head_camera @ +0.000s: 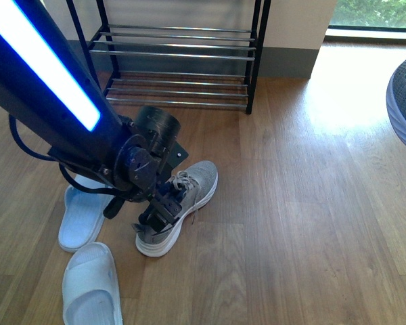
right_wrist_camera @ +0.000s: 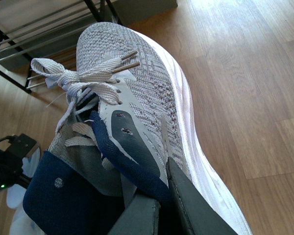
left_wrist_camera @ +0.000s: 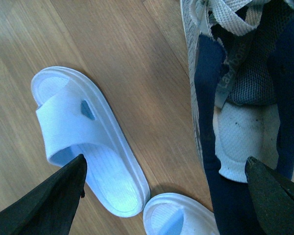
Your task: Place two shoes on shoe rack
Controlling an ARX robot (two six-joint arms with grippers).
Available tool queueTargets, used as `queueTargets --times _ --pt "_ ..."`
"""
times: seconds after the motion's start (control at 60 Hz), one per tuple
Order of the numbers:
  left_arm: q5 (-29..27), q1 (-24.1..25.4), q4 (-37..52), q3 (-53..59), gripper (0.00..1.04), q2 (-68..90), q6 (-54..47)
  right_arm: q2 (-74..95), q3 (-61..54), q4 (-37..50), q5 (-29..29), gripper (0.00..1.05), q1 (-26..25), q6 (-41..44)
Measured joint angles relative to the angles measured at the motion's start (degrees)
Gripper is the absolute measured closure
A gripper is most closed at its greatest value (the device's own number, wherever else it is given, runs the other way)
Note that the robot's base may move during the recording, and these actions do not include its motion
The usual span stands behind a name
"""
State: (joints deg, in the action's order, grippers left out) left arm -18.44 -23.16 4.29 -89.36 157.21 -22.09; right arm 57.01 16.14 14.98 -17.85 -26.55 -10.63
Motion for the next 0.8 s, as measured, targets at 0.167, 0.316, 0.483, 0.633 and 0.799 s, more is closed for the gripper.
queueTargets --times 0.167,0.316,0.483,0.633,0.799 --pt "-1.0 -0.1 -2.8 -7.8 0.09 6.0 2.7 0.0 0.0 0.0 0.0 1.03 0.0 0.0" --pt "-0.6 -0.1 -5.3 -12.3 0.09 9.3 5.1 0.0 0.0 0.0 0.0 1.03 0.0 0.0" --pt "0.4 -0.3 -7.8 -15.7 0.14 11.9 7.3 0.0 0.0 0.0 0.0 1.03 0.0 0.0" --pt "0.7 -0.5 -8.5 -16.5 0.36 13.1 9.4 0.0 0.0 0.0 0.0 1.03 0.0 0.0" --pt "1.0 -0.8 -8.3 -16.4 0.66 13.6 11.3 0.0 0.0 0.0 0.0 1.03 0.0 0.0"
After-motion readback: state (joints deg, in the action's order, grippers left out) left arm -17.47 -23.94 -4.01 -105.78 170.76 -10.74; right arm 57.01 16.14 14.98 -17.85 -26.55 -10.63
